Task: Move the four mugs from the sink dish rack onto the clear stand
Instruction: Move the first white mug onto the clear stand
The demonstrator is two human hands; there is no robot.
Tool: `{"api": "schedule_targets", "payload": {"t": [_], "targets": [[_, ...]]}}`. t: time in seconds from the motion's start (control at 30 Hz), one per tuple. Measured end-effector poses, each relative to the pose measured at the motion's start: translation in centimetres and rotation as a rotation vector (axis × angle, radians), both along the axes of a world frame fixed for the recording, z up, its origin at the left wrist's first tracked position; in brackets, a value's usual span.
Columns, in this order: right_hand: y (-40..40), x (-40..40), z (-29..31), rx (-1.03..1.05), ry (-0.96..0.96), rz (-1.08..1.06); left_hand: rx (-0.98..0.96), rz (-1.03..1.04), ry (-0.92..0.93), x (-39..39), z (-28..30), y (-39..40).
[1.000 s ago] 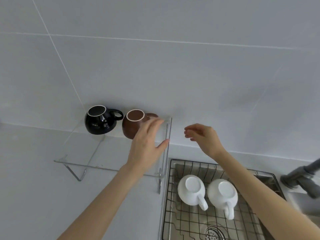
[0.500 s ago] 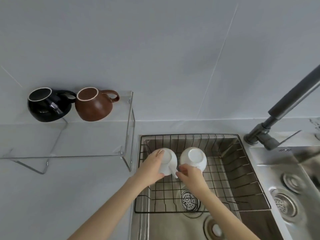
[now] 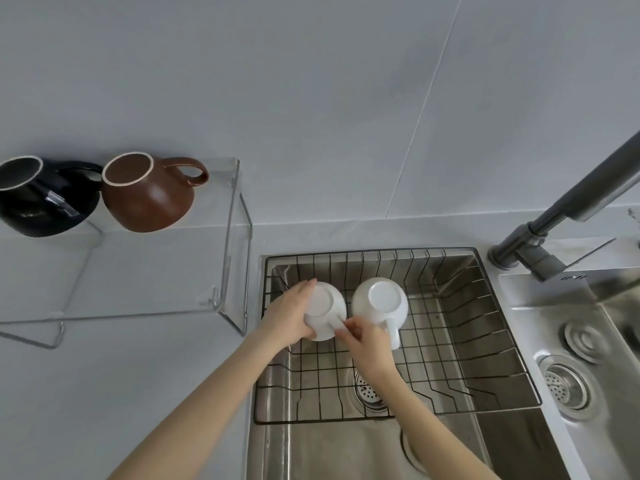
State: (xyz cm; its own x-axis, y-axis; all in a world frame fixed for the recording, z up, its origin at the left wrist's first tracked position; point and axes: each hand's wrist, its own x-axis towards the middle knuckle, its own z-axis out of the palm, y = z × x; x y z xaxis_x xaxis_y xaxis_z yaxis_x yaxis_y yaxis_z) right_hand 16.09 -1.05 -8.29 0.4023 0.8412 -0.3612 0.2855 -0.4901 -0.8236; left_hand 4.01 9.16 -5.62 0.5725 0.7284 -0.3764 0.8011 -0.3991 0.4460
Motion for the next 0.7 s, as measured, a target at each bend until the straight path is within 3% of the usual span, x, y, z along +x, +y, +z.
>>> {"api": "schedule_targets", "payload": {"t": [0.2, 0.53, 0.7], "targets": [[-0.9, 1.5, 3.9, 0.085, 0.000, -0.042, -0.080, 0.150, -0.245, -0.7, 2.5, -0.8], [0.1, 2.2, 16.8, 0.394, 0.086, 0.103, 0.309, 0.309, -0.694, -2.6, 13.2, -3.2], [2.2, -1.0, 20.6, 0.476, 0.045, 0.200, 0.331, 0.381, -0.796, -6.7, 16.8, -2.1]]}}
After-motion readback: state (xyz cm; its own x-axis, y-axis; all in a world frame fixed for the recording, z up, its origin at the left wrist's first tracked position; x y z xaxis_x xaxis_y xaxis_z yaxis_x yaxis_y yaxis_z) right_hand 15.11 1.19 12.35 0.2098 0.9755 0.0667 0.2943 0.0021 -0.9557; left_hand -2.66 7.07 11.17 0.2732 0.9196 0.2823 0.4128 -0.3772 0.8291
